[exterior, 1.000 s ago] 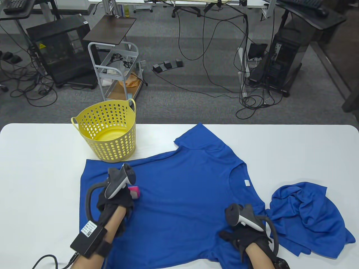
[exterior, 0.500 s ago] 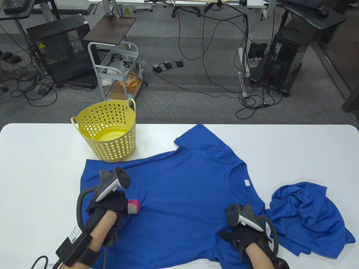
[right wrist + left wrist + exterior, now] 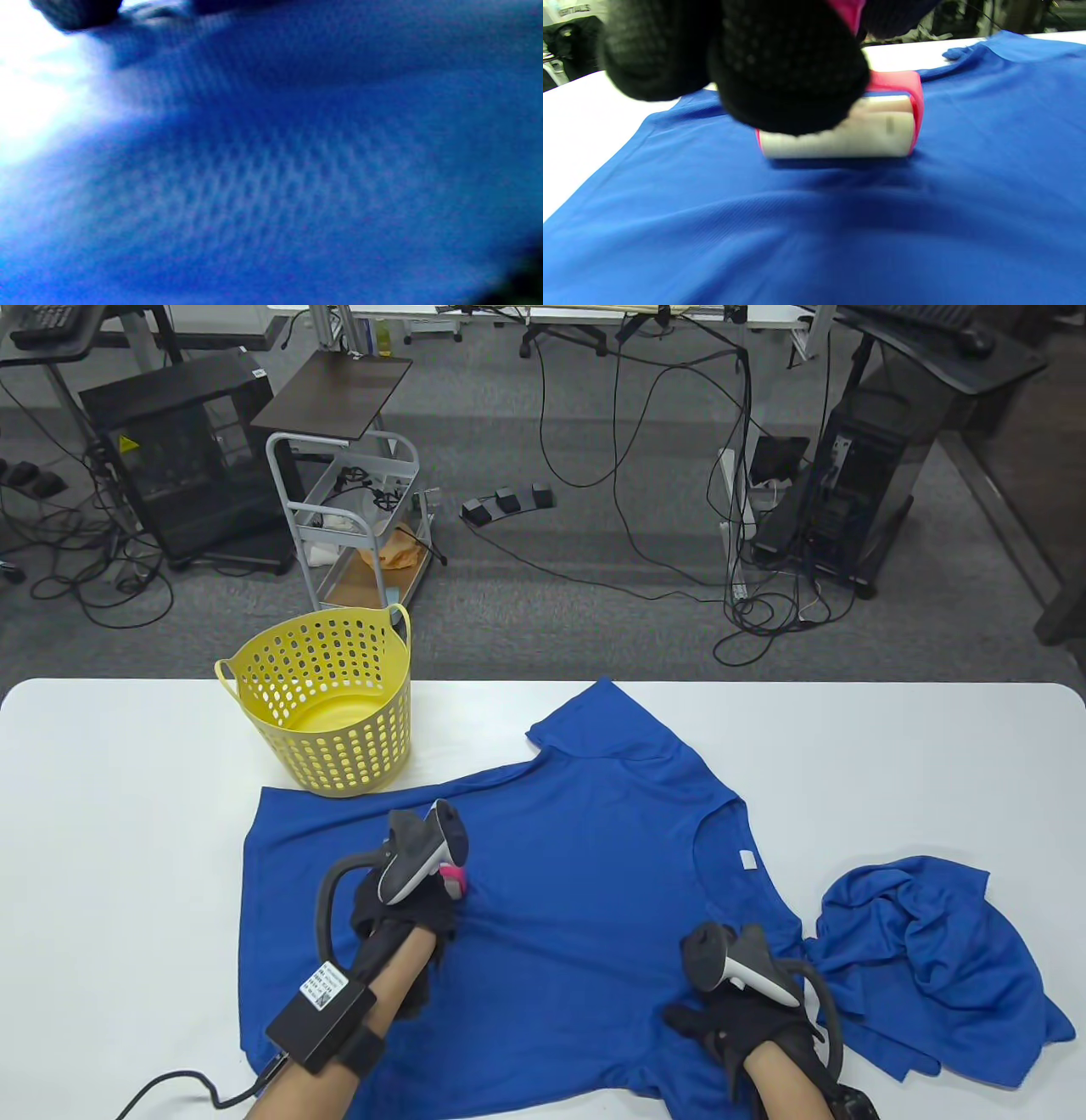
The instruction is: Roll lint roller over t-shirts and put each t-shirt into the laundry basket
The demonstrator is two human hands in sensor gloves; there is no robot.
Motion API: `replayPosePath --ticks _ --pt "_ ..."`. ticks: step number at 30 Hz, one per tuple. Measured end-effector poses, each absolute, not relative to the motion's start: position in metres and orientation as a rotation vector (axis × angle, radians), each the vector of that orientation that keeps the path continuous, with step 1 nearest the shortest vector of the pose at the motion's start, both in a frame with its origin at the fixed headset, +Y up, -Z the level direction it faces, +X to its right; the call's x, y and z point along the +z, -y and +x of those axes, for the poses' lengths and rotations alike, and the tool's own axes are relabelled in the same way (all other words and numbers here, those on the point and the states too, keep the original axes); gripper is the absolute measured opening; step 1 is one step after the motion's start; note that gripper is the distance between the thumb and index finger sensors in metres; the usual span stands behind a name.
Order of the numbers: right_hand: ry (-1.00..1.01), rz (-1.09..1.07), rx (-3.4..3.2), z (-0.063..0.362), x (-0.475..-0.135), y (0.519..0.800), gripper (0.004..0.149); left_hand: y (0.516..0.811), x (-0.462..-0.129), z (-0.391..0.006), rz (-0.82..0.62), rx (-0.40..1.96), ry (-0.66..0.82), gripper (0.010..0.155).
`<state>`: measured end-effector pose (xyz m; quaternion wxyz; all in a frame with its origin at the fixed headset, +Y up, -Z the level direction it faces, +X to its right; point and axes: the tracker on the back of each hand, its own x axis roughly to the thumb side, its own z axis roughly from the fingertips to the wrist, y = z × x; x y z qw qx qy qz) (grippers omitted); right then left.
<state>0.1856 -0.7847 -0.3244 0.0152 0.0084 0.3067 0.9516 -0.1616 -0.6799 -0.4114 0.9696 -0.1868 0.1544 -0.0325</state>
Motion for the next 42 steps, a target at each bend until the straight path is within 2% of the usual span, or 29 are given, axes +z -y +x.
replayPosePath --ticks 3,6,7,10,15,19,23,26,30,33,37,42 --pt "-0.959 0.025 2.958 0.185 -0.324 0.785 0.081 0.697 -0.432 -0.171 -0.417 0.04 -0.321 0.063" --pt "-0.958 0.03 2.954 0.185 -0.325 0.785 0.081 0.702 -0.428 -0.182 -0.42 0.167 -0.312 0.065" --pt "-0.958 0.032 2.951 0.185 -0.325 0.785 0.081 0.699 -0.423 -0.186 -0.397 0.195 -0.299 0.064" --pt "-0.958 0.037 2.944 0.185 -0.325 0.785 0.081 0.681 -0.398 -0.193 -0.442 0.181 -0.239 0.059" --pt "-0.958 0.028 2.936 0.185 -0.325 0.786 0.08 0.66 -0.345 -0.195 -0.606 0.143 -0.125 0.055" --pt "-0.961 0.026 2.934 0.185 -0.325 0.786 0.08 0.658 -0.331 -0.177 -0.609 0.157 -0.052 0.055" --pt "-0.959 0.024 2.931 0.185 -0.324 0.787 0.08 0.667 -0.352 -0.136 -0.549 0.077 -0.03 0.056" --pt "-0.957 0.021 2.927 0.185 -0.324 0.787 0.08 0.672 -0.386 -0.11 -0.443 -0.01 -0.072 0.057" --pt "-0.957 0.023 2.924 0.185 -0.324 0.787 0.08 0.69 -0.444 -0.102 -0.446 0.034 -0.155 0.061" --pt "-0.957 0.024 2.921 0.185 -0.324 0.787 0.08 0.707 -0.469 -0.109 -0.52 0.078 -0.201 0.068" --pt "-0.958 0.024 2.92 0.186 -0.324 0.787 0.08 0.711 -0.467 -0.115 -0.502 0.113 -0.157 0.07" --pt "-0.961 0.023 2.921 0.186 -0.324 0.787 0.08 0.68 -0.422 -0.121 -0.506 0.154 -0.02 0.065"
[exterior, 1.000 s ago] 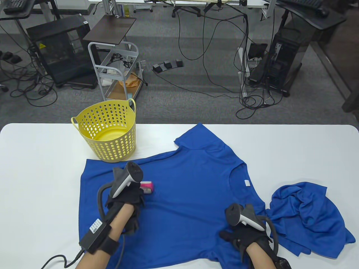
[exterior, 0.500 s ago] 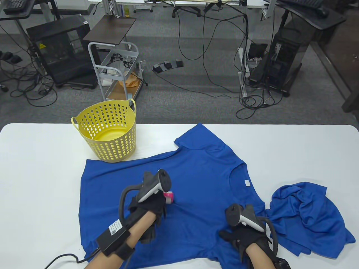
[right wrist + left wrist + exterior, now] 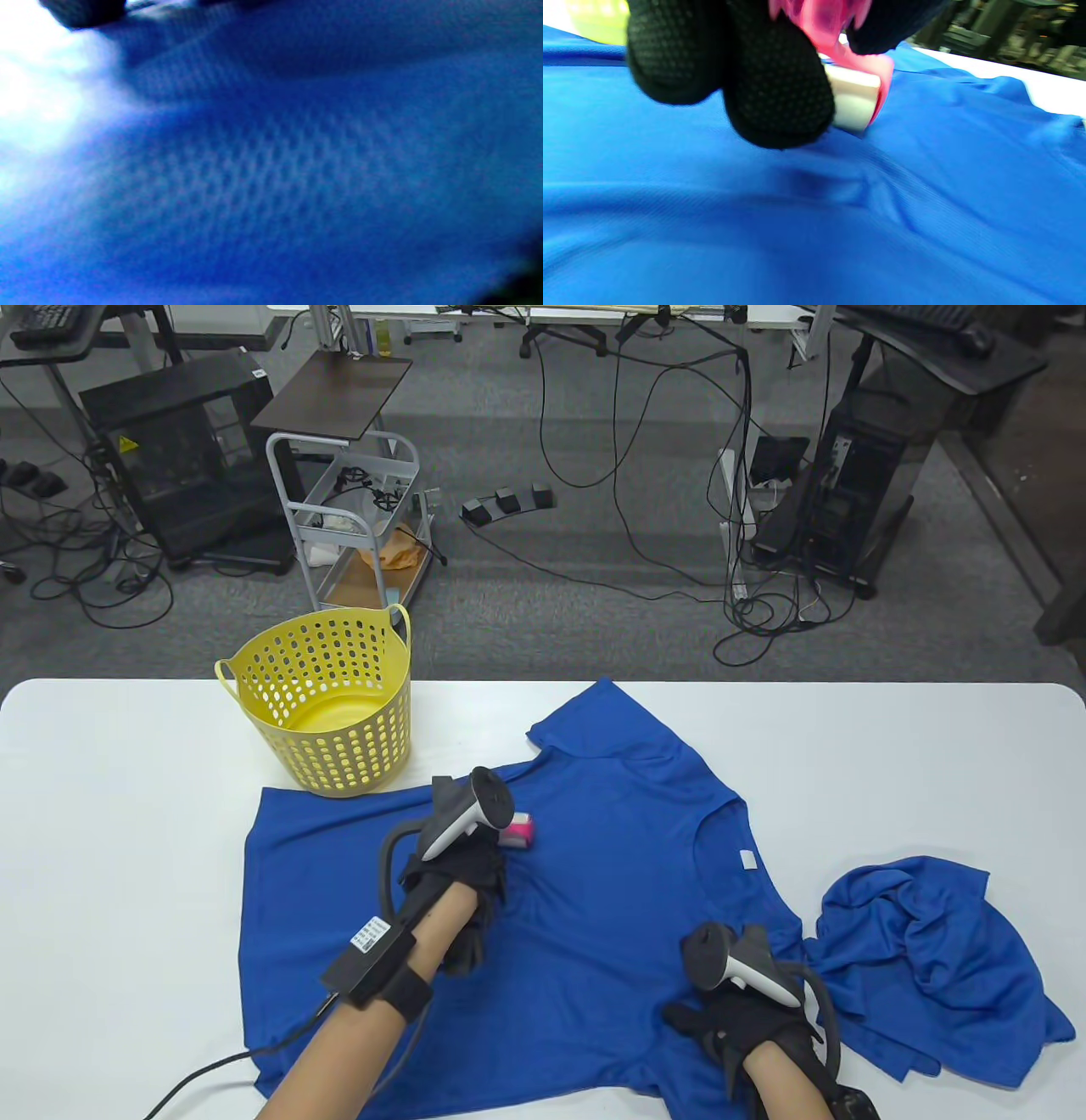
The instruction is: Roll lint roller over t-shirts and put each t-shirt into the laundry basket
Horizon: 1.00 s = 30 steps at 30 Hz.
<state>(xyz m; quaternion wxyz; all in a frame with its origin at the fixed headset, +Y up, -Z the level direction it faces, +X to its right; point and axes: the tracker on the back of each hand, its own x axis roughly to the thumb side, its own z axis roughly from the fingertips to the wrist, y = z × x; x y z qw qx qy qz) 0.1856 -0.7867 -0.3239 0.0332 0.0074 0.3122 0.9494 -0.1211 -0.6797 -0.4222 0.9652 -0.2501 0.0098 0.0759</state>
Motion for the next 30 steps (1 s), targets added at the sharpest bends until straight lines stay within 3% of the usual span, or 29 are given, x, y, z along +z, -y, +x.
replayPosePath --ticks 6,10,13,17,23,26,30 --pt "-0.961 0.018 2.915 0.186 -0.324 0.787 0.08 0.663 -0.338 -0.118 -0.604 0.17 0.141 0.061" --pt "-0.955 0.017 2.915 0.186 -0.323 0.787 0.08 0.67 -0.316 -0.103 -0.589 0.06 0.164 0.06" --pt "-0.952 0.018 2.912 0.186 -0.323 0.787 0.08 0.675 -0.327 -0.086 -0.541 -0.033 0.137 0.061" --pt "-0.953 0.018 2.913 0.186 -0.323 0.787 0.08 0.681 -0.367 -0.068 -0.493 -0.035 0.063 0.062" --pt "-0.956 0.022 2.914 0.186 -0.323 0.787 0.08 0.719 -0.432 -0.064 -0.54 -0.033 -0.037 0.073" --pt "-0.959 0.024 2.913 0.186 -0.324 0.787 0.08 0.728 -0.428 -0.073 -0.492 0.026 0.02 0.075" --pt "-0.962 0.022 2.914 0.186 -0.324 0.787 0.08 0.713 -0.398 -0.09 -0.497 0.079 0.095 0.072"
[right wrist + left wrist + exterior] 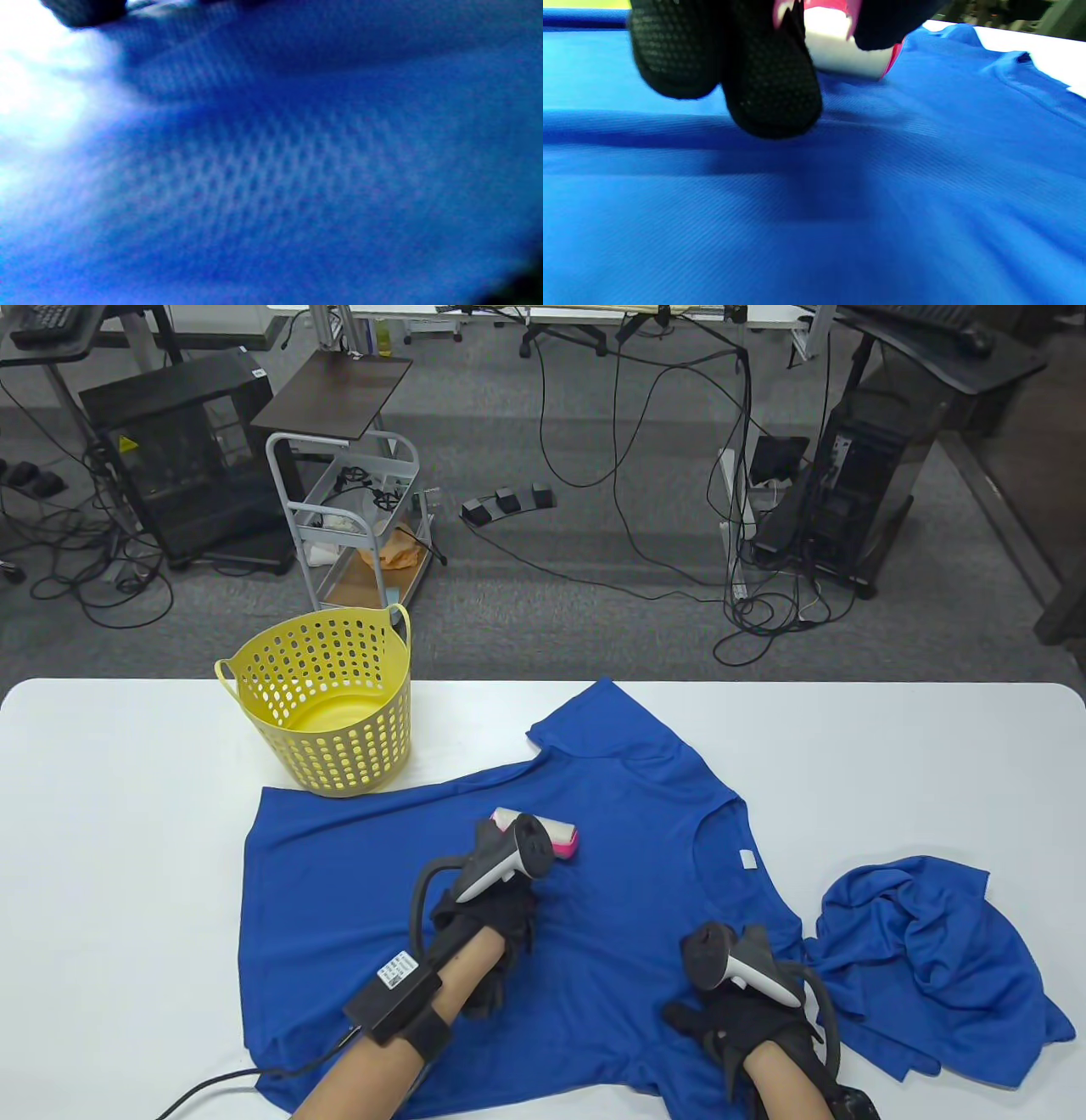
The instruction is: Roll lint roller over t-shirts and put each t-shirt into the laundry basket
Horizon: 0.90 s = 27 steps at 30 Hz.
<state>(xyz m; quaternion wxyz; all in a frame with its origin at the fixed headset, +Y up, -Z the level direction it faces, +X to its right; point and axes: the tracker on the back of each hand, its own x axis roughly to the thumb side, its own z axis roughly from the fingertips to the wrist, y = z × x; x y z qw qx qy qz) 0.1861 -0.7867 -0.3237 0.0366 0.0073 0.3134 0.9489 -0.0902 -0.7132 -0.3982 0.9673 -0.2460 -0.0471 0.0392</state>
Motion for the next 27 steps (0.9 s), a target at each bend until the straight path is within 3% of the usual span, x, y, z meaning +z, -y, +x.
replayPosePath --ticks 9,14,19,27 --pt "-0.96 0.015 2.914 0.185 -0.324 0.787 0.08 0.683 -0.32 -0.125 -0.547 0.146 0.17 0.067" --pt "-0.954 0.007 2.909 0.185 -0.323 0.787 0.079 0.678 -0.302 -0.121 -0.574 0.193 0.195 0.065" --pt "-0.952 0.005 2.904 0.186 -0.323 0.787 0.079 0.685 -0.334 -0.1 -0.541 0.129 0.149 0.065" --pt "-0.953 0.012 2.896 0.188 -0.323 0.788 0.079 0.706 -0.44 -0.074 -0.54 0.103 -0.036 0.069"
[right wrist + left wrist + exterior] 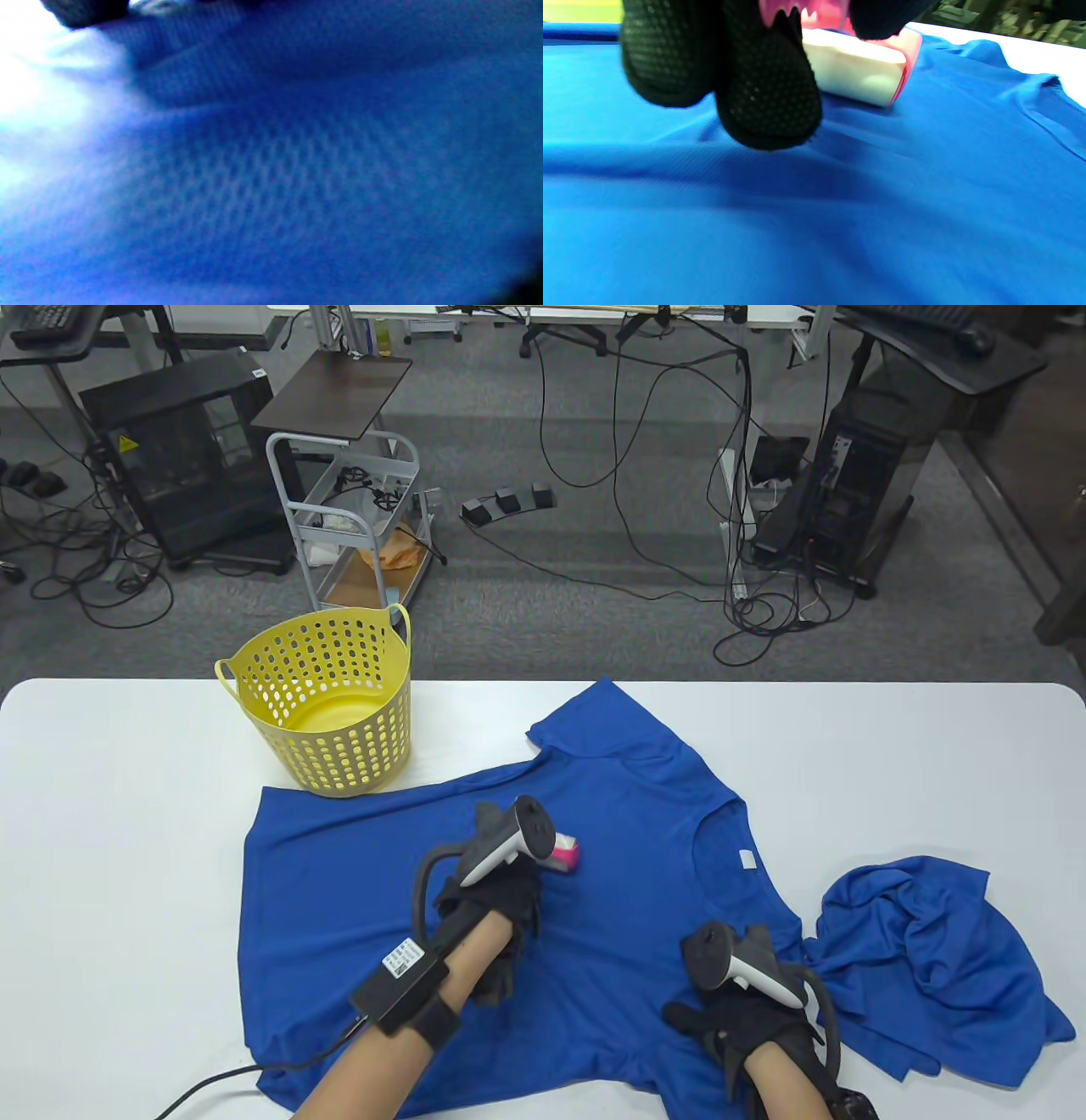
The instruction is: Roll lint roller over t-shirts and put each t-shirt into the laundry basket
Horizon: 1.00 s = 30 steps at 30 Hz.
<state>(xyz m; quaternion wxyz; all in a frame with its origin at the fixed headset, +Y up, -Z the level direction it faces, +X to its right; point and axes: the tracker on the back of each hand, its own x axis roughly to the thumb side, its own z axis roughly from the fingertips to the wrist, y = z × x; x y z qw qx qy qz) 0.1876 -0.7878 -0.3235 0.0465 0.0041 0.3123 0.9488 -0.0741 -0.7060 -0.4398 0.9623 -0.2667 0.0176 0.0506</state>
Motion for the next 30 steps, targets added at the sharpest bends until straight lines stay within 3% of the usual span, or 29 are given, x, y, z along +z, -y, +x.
replayPosePath --ticks 4,10,15,18,20,25,30 --pt "-0.955 0.012 2.895 0.188 -0.324 0.788 0.079 0.726 -0.465 -0.067 -0.589 0.132 -0.034 0.076" --pt "-0.873 0.045 2.842 0.188 -0.326 0.78 0.079 0.727 -0.446 -0.074 -0.434 0.19 0.051 0.083" --pt "-0.213 0.183 2.782 0.176 -0.322 0.73 0.073 0.698 -0.415 -0.089 -0.338 0.403 0.171 0.089" --pt "0.046 0.241 2.618 0.153 -0.317 0.695 0.067 0.677 -0.387 -0.091 -0.217 0.438 0.276 0.09" --pt "0.077 0.213 2.505 0.14 -0.316 0.68 0.06 0.667 -0.371 -0.089 -0.147 0.444 0.348 0.091" --pt "-0.063 0.348 2.258 0.104 -0.317 0.658 0.065 0.651 -0.33 -0.084 -0.044 0.536 0.568 0.092" --pt "-0.028 0.393 2.255 0.089 -0.307 0.653 0.072 0.656 -0.32 -0.099 -0.143 0.573 0.772 0.107"
